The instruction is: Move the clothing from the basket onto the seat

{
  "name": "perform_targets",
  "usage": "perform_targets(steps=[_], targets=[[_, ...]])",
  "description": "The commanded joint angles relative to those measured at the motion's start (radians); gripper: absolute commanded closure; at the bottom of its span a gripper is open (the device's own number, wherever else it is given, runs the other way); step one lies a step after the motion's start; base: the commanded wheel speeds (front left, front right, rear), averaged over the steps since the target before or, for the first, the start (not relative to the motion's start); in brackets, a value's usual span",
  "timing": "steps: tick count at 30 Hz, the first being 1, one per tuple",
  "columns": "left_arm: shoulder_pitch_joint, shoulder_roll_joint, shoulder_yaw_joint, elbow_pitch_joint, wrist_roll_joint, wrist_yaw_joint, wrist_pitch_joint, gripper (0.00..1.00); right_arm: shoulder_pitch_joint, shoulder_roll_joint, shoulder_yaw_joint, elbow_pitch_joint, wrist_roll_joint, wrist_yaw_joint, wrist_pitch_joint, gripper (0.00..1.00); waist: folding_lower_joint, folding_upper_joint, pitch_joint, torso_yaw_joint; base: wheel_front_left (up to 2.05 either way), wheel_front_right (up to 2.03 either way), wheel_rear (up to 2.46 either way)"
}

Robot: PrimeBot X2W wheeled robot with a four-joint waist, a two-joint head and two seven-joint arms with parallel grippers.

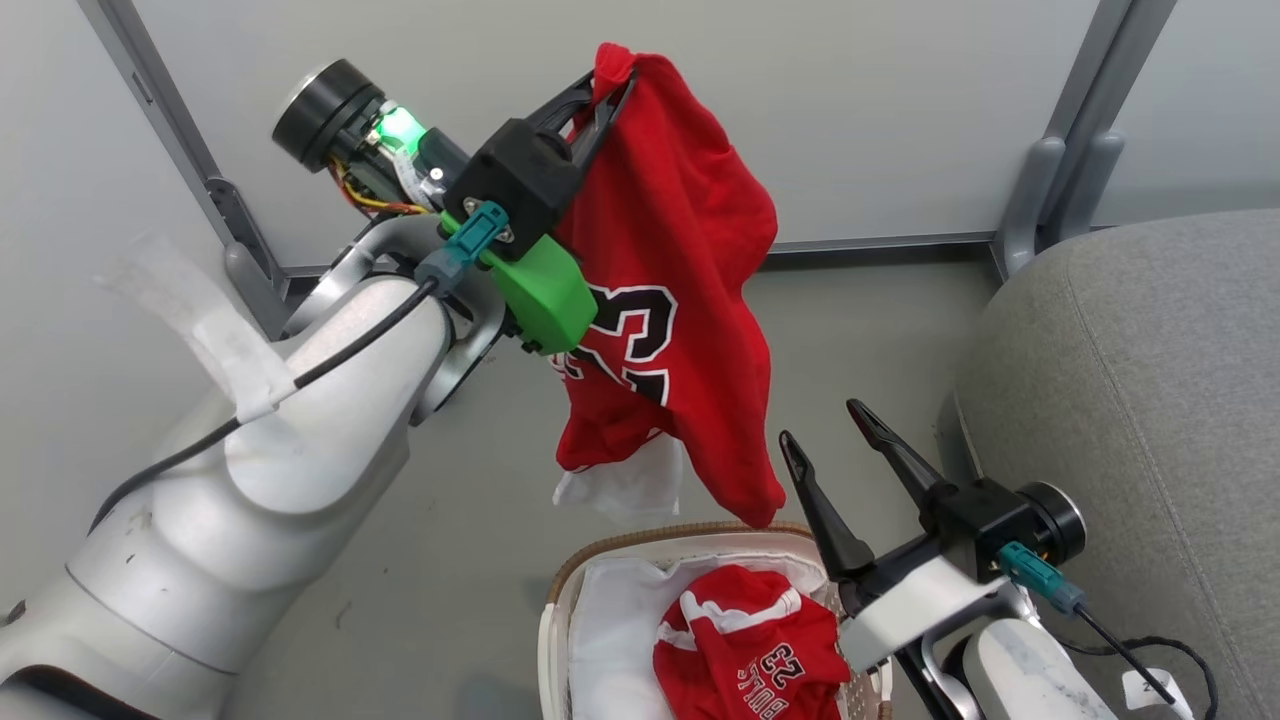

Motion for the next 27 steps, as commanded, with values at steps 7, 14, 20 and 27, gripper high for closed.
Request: perform_targets(steps=[7,14,20,27], targets=[[-0.066,-0.046,-0.022,-0.027,0.004,-0.008,-0.002,1.0,-0.093,-0.004,0.034,0.045,-0.01,-0.001,-0.005,0.0,0.0001,0.0086,0.0,0.015,0.0,0.0,0.0],[-0.077,-0.072,-0.051,-0.068,0.004,-0.015,-0.001,1.0,-0.168,-0.004,0.046,0.082,-0.001,-0.001,-0.005,0.0,0.0001,0.0086,-0.002,0.025,0.0,0.0,0.0],[-0.064,-0.087,-0.064,-0.105,-0.017,-0.018,0.005,1.0,-0.222,-0.004,0.085,0.147,0.031,-0.001,-0.005,0.57,0.0001,0.0086,-0.004,0.034,0.0,0.0,0.0],[-0.031,-0.076,-0.059,-0.113,-0.04,-0.006,0.01,1.0,-0.27,-0.004,0.108,0.193,0.055,-0.001,-0.005,1.0,0.0001,0.0086,-0.003,0.045,0.0,0.0,0.0]])
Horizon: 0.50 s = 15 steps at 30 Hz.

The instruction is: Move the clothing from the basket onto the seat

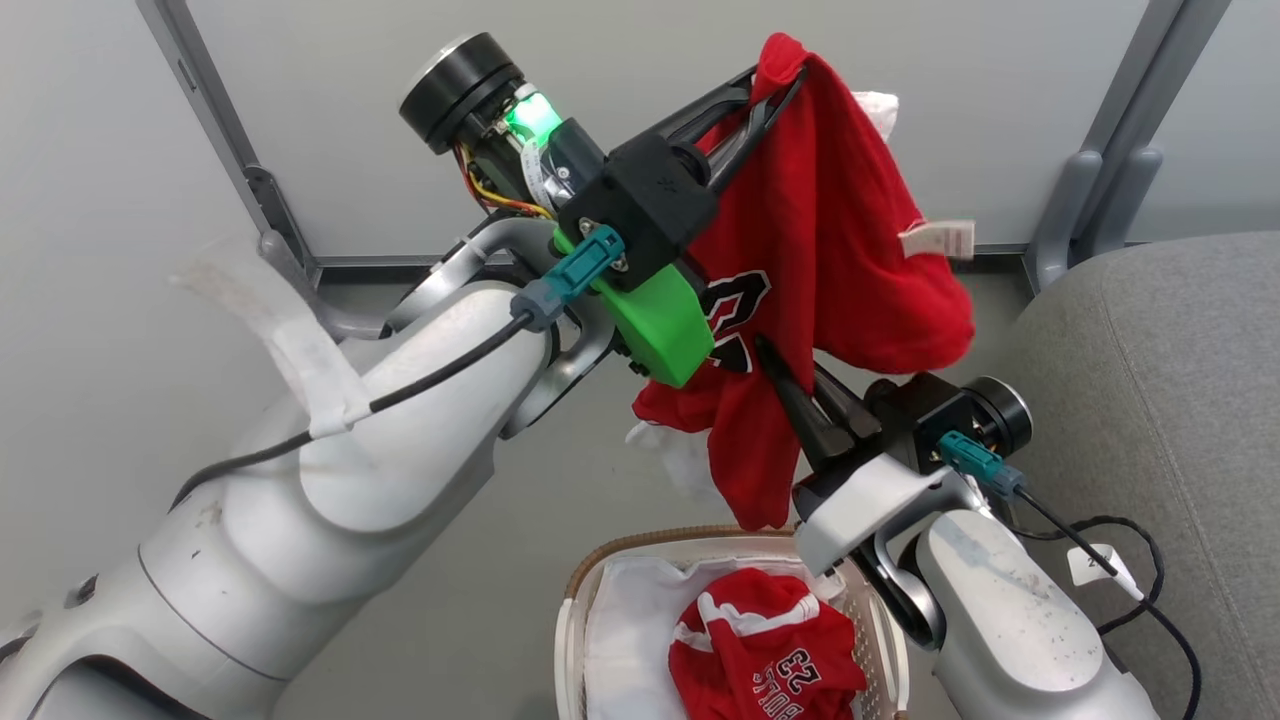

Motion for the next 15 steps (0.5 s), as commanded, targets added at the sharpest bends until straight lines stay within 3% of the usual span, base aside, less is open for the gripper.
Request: perform_targets(steps=[1,11,12,13,14,15], targets=[[0.024,0.01,0.007,0.006,-0.009,0.007,0.0,1.0,-0.01,-0.004,0.001,0.002,0.006,-0.001,-0.005,1.0,0.0001,0.0086,0.0,0.002,0.0,0.0,0.0],[0.171,0.043,0.034,0.073,-0.098,0.033,-0.065,1.0,0.035,-0.004,-0.027,-0.024,0.016,-0.001,-0.005,1.0,0.0001,0.0086,0.001,-0.004,0.0,0.0,0.0],[0.195,0.044,0.039,0.084,-0.109,0.037,-0.082,0.79,0.039,-0.004,-0.034,-0.03,0.017,-0.001,-0.005,1.0,0.0001,0.0086,0.002,-0.005,0.0,0.0,0.0],[0.212,0.044,0.044,0.094,-0.115,0.043,-0.096,0.64,0.041,-0.004,-0.039,-0.034,0.016,-0.001,-0.005,1.0,0.0001,0.0086,0.002,-0.005,0.0,0.0,0.0],[0.235,0.045,0.049,0.108,-0.123,0.047,-0.111,0.16,0.045,-0.004,-0.048,-0.042,0.014,-0.001,-0.005,1.0,0.0001,0.0086,0.002,-0.007,0.0,0.0,0.0],[0.255,0.044,0.052,0.119,-0.132,0.051,-0.124,0.0,0.048,-0.004,-0.055,-0.046,0.011,-0.001,-0.005,1.0,0.0001,0.0086,0.002,-0.008,0.0,0.0,0.0]])
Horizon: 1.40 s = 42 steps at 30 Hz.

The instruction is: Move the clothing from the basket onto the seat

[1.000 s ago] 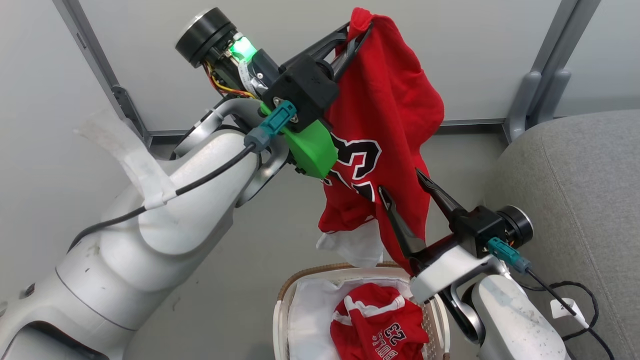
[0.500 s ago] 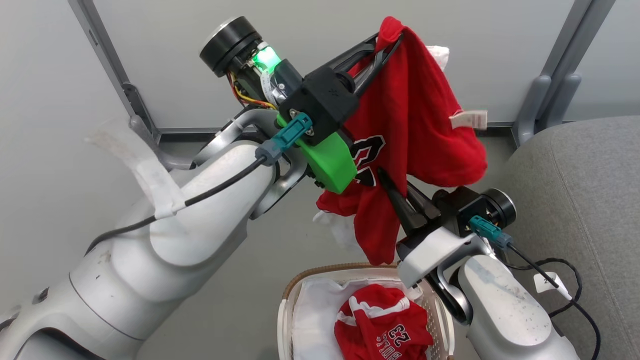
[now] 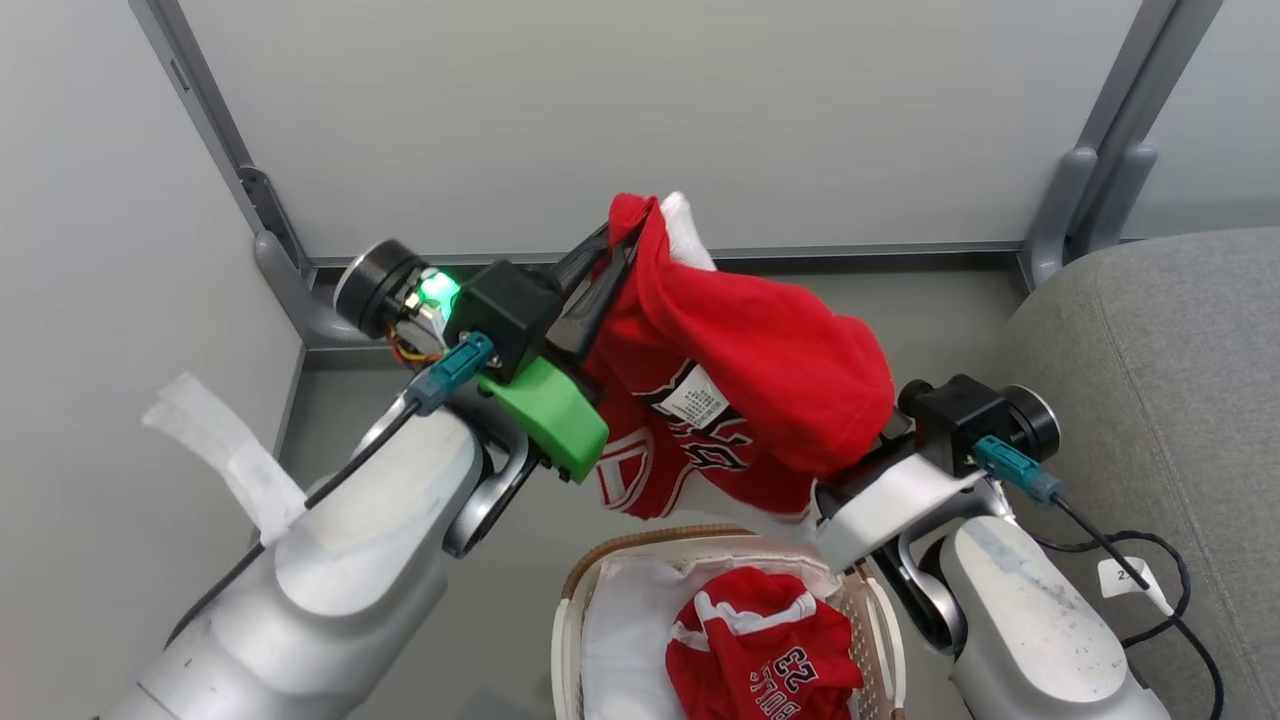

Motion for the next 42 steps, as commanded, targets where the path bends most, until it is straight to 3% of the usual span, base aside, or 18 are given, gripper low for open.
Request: perform_targets(steps=[1,10,19,30,35,42], targets=[[0.041,0.002,0.013,0.017,-0.014,0.013,-0.023,0.0,0.015,-0.004,-0.013,-0.011,-0.007,-0.001,-0.005,1.0,0.0,0.0086,0.001,-0.002,0.0,0.0,0.0],[0.23,-0.04,0.118,0.037,-0.025,0.034,-0.071,0.0,0.038,-0.004,-0.078,-0.048,-0.034,-0.001,-0.005,1.0,0.0,0.0086,0.004,-0.003,0.0,0.0,0.0],[0.439,-0.114,0.248,-0.003,0.057,-0.028,-0.07,0.0,0.056,-0.004,-0.113,-0.06,-0.052,-0.001,-0.005,1.0,0.0,0.0086,0.008,-0.002,0.0,0.0,0.0],[0.51,-0.177,0.336,-0.007,0.148,-0.077,-0.07,0.0,0.05,-0.004,-0.134,-0.061,-0.056,-0.001,-0.005,1.0,0.0,0.0086,0.02,-0.023,0.0,0.0,0.0],[0.515,-0.187,0.366,-0.016,0.172,-0.084,-0.07,0.0,0.028,-0.004,-0.142,-0.067,-0.062,-0.001,-0.005,1.0,0.0,0.0086,0.047,-0.075,0.0,0.0,0.0],[0.498,-0.195,0.399,-0.026,0.207,-0.091,-0.07,0.0,-0.003,-0.004,-0.16,-0.086,-0.074,-0.001,-0.005,1.0,0.0,0.0086,0.11,-0.238,0.0,0.0,0.0]])
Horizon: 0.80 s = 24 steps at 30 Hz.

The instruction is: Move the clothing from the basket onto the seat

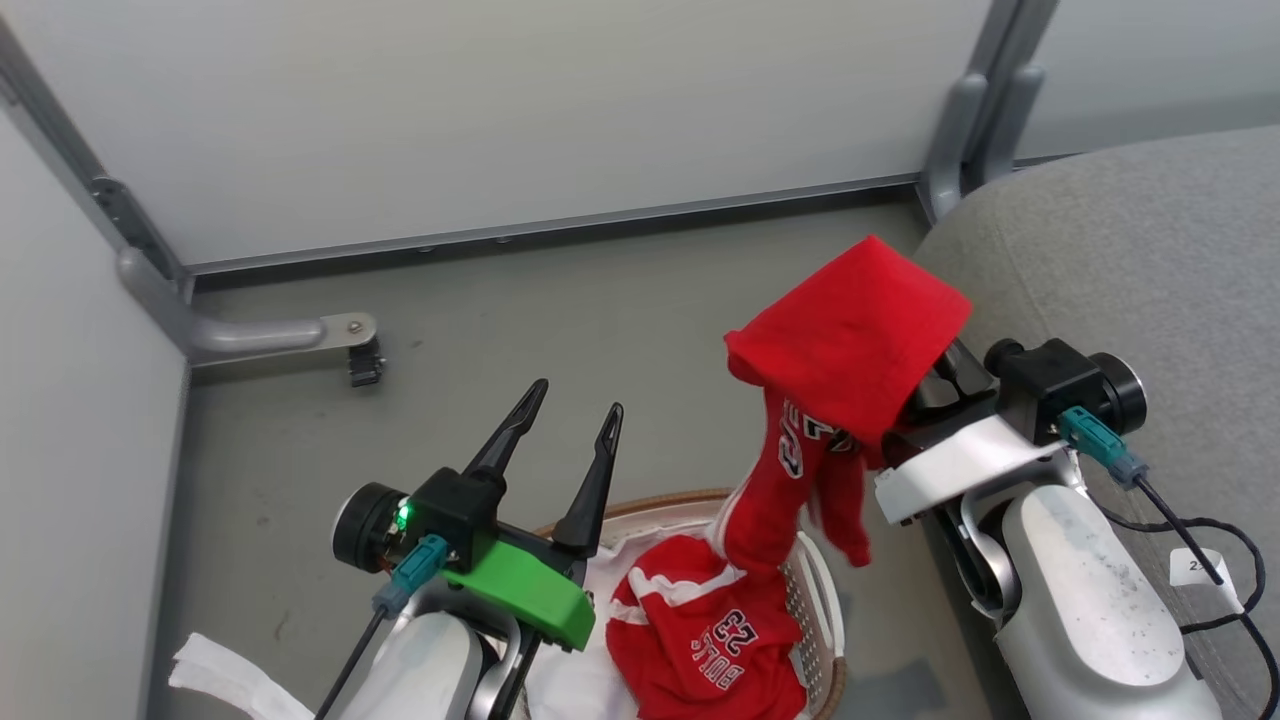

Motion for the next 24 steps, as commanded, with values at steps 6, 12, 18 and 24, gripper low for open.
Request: perform_targets(steps=[6,12,18,24], targets=[[-0.032,0.002,0.009,0.01,0.026,-0.006,0.0,0.0,-0.017,-0.002,-0.052,-0.015,-0.011,-0.001,-0.005,1.0,0.0,0.0086,0.096,-0.247,0.0,0.0,0.0],[-0.049,0.02,-0.008,0.019,0.027,-0.007,-0.001,0.0,-0.014,-0.003,-0.095,-0.022,0.003,-0.001,-0.005,1.0,0.0,0.0086,0.129,-0.36,0.0,0.0,0.0],[-0.066,0.037,-0.033,0.025,0.023,-0.007,-0.001,0.0,-0.007,-0.002,-0.131,-0.026,0.017,-0.001,-0.005,1.0,0.0,0.0086,0.158,-0.407,0.0,0.0,0.0],[-0.087,0.048,-0.057,0.024,0.022,-0.007,0.0,0.0,-0.019,-0.002,-0.155,-0.026,0.031,-0.001,-0.005,1.0,0.0,0.0086,0.19,-0.394,0.0,0.0,0.0]])
